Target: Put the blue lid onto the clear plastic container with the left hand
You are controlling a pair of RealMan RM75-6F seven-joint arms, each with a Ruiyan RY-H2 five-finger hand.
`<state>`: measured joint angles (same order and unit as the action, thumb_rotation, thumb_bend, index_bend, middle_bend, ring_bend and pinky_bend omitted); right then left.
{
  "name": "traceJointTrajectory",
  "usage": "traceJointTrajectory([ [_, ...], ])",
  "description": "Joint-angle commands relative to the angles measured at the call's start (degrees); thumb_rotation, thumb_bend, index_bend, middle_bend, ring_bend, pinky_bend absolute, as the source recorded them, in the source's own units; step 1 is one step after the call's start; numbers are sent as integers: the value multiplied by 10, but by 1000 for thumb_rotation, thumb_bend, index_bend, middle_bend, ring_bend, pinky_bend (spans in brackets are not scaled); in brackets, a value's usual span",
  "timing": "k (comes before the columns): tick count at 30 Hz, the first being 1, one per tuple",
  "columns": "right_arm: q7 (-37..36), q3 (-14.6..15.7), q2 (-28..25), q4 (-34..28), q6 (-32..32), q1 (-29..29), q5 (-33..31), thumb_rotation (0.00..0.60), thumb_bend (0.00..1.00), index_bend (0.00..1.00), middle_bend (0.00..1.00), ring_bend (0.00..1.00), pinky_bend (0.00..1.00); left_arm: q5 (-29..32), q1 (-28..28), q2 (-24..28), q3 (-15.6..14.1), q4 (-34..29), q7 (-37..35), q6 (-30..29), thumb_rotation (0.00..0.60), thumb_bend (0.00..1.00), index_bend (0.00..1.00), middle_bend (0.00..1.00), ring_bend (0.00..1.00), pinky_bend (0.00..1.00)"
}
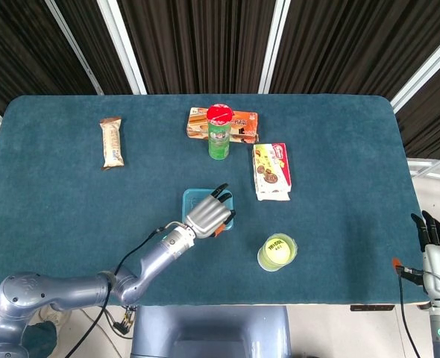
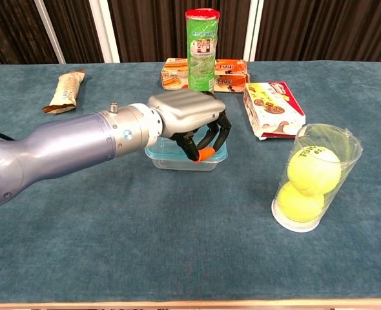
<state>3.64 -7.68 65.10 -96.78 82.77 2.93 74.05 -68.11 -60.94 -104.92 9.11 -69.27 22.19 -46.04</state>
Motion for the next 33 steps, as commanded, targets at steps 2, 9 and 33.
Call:
traceJointTrajectory([
  [2, -1, 0, 0, -1, 0, 0, 0, 600, 292, 101, 0, 3, 0, 3, -1, -6, -2, 10, 9, 6, 600, 451, 611, 649, 159, 0],
  [9, -2, 0, -1, -1, 0, 0, 1, 600, 292, 101, 0, 3, 0, 3, -1, -15, -3, 26, 9, 10, 600, 450, 611, 651, 159, 0],
  [33, -2, 0, -1, -1, 1, -1, 1, 600, 292, 101, 0, 3, 0, -3, 9, -26, -7, 55, 9, 17, 600, 451, 611, 652, 159, 0],
])
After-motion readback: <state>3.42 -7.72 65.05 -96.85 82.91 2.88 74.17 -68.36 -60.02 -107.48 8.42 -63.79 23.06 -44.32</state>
